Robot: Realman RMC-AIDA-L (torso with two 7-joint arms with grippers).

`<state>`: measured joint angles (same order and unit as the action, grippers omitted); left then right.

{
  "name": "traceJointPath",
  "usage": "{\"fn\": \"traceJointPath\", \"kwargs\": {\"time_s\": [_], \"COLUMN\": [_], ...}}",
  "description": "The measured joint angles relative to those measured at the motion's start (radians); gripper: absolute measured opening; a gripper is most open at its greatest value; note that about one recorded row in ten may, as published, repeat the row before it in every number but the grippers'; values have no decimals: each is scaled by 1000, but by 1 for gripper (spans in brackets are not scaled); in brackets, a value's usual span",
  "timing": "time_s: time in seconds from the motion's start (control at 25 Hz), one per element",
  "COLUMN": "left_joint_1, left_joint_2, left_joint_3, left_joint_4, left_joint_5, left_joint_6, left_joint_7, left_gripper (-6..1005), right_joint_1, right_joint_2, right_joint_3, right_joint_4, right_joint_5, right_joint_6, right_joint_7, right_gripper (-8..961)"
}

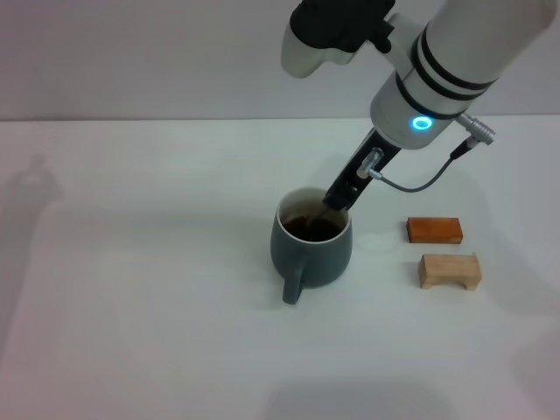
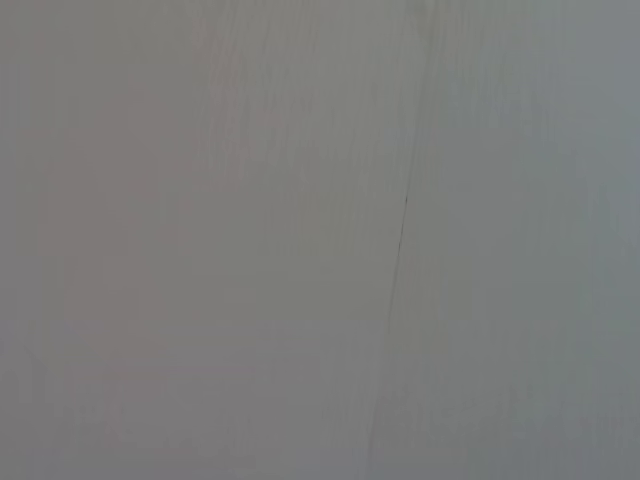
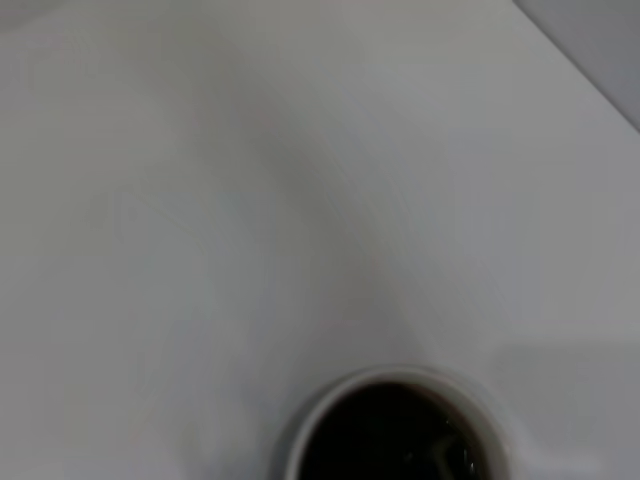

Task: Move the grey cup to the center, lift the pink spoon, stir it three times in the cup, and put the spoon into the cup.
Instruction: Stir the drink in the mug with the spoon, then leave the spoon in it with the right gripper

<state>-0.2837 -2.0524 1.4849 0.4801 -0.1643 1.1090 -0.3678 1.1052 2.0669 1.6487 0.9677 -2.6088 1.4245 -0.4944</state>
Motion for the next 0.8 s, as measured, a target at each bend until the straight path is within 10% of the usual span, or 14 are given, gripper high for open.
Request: {"fn": "traceJointPath", "kwargs": {"time_s": [0.8], "left_joint_1": [1], "left_joint_2": [0], "left_joint_3": [0], "left_joint_4": [0], "left_joint_5": [-5], "left_joint_6": [8], "left_joint_7": [-2], "left_gripper": [-2], "right_joint_1": [29], "right_joint_2": [4], "right_joint_3": [8], "right_joint_4": [-21], "right_joint_5": [34], "right_joint_6": [29], "right_joint_7": [-16], "right_gripper": [144]}}
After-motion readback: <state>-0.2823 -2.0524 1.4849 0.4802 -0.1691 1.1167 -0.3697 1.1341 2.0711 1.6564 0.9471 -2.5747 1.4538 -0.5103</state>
